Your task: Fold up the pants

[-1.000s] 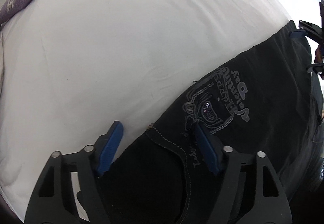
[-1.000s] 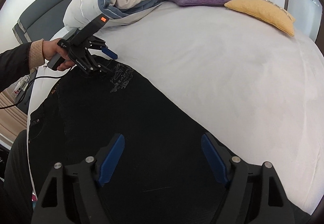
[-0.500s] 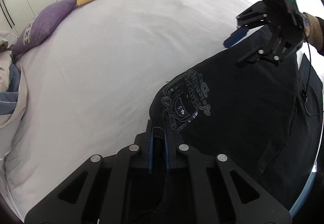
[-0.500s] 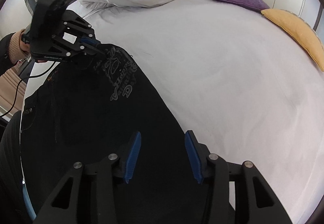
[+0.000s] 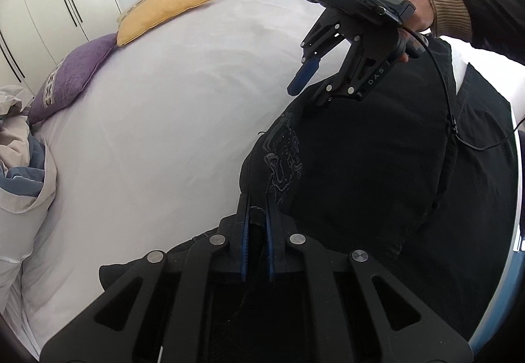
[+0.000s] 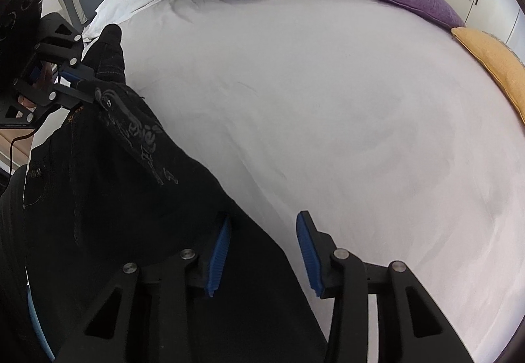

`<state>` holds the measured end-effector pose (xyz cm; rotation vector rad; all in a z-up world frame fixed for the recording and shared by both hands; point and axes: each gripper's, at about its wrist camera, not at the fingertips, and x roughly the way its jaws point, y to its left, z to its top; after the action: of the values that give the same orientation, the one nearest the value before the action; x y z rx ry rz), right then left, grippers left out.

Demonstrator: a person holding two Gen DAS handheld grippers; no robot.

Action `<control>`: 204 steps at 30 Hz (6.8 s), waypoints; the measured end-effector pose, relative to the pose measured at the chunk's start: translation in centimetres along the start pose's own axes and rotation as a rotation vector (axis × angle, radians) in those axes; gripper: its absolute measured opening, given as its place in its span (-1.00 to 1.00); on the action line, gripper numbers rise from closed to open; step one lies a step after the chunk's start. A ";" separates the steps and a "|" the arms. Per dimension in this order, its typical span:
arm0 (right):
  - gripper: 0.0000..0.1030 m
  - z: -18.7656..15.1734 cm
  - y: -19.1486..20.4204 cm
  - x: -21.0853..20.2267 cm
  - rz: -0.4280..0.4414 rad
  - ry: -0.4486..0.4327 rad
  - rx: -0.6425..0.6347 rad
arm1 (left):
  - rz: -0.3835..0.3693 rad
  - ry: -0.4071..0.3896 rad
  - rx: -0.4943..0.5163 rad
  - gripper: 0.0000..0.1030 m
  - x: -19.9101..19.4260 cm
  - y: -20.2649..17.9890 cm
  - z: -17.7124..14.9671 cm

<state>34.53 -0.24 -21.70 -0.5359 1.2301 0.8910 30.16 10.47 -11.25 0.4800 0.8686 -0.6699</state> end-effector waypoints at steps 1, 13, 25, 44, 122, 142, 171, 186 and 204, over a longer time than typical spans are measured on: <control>-0.24 0.1 0.1 0.1 0.004 0.003 -0.010 | -0.002 -0.001 0.001 -0.87 -0.1 0.0 -0.1; -0.84 2.1 2.2 0.2 0.020 0.042 -0.123 | -0.016 -0.020 0.008 -0.87 -2.1 -1.3 -1.2; -0.92 1.5 7.0 -3.6 -0.060 0.032 -0.255 | 0.000 -0.012 -0.034 -0.87 -3.8 -0.4 -2.2; -0.93 -10.3 25.2 -2.1 -0.350 0.244 -0.851 | -0.063 0.063 0.142 -0.87 -7.8 -12.0 -9.0; 0.54 -16.9 46.3 -5.4 -0.551 0.069 -0.778 | -0.030 0.239 0.050 -0.65 -12.1 -17.2 -16.1; 0.37 -22.5 30.6 -15.6 -0.375 -0.209 0.336 | -0.046 0.147 -0.062 -0.65 -5.4 -23.8 -8.3; -0.02 -40.4 5.5 -17.2 0.132 -0.721 1.670 | -0.128 0.219 -0.314 -0.66 0.8 -21.8 -10.0; -0.36 -42.9 1.7 -17.8 0.234 -1.010 1.653 | -0.125 0.223 -0.311 -0.66 0.8 -21.8 -10.0; -0.89 -41.9 8.0 -29.4 -0.001 -1.088 1.444 | -0.118 0.216 -0.314 -0.66 0.8 -21.8 -10.4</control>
<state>1.87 -36.52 -4.48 1.0038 0.5561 0.0303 9.58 1.58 -20.27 0.2208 1.1911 -0.5819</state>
